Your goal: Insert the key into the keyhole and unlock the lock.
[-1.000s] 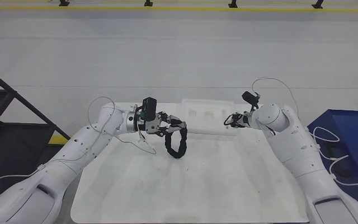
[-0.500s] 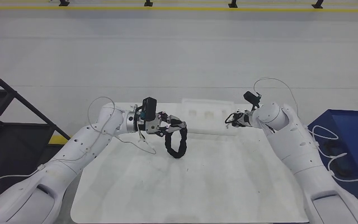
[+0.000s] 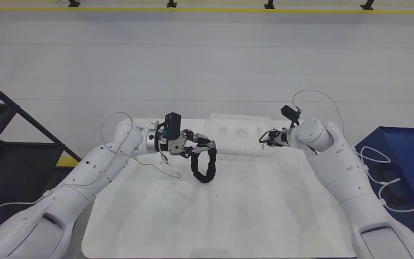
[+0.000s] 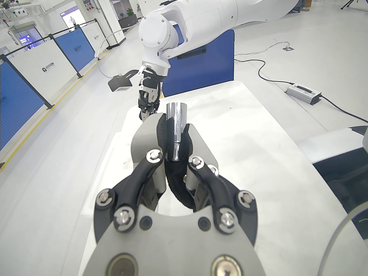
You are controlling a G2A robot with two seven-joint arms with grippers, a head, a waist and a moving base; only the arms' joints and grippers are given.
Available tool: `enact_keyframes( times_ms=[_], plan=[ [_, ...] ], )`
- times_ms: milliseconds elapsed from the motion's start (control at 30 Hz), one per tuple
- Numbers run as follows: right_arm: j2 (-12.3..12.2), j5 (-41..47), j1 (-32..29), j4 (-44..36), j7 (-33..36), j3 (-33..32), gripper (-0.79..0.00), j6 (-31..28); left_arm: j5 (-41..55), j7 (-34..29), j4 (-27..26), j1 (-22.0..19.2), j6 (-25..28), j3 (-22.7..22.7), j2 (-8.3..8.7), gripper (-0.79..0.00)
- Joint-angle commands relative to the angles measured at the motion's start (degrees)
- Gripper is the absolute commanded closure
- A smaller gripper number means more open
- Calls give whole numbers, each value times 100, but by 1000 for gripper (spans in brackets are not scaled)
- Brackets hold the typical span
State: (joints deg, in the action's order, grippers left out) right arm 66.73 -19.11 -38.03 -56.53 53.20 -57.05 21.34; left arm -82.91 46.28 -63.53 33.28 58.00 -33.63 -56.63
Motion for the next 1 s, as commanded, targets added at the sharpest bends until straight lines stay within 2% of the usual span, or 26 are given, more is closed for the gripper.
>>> enact_keyframes(
  times_ms=[0,467,967],
  plan=[
    [-1,-13,-18,-23,5,-2,0,6,0,0,0,0,0,0,0,0],
    [-12,-121,-95,-178,37,-57,0,103,0,0,0,0,0,0,0,0],
    [225,40,243,637,-110,304,0,2,0,0,0,0,0,0,0,0]
  ],
)
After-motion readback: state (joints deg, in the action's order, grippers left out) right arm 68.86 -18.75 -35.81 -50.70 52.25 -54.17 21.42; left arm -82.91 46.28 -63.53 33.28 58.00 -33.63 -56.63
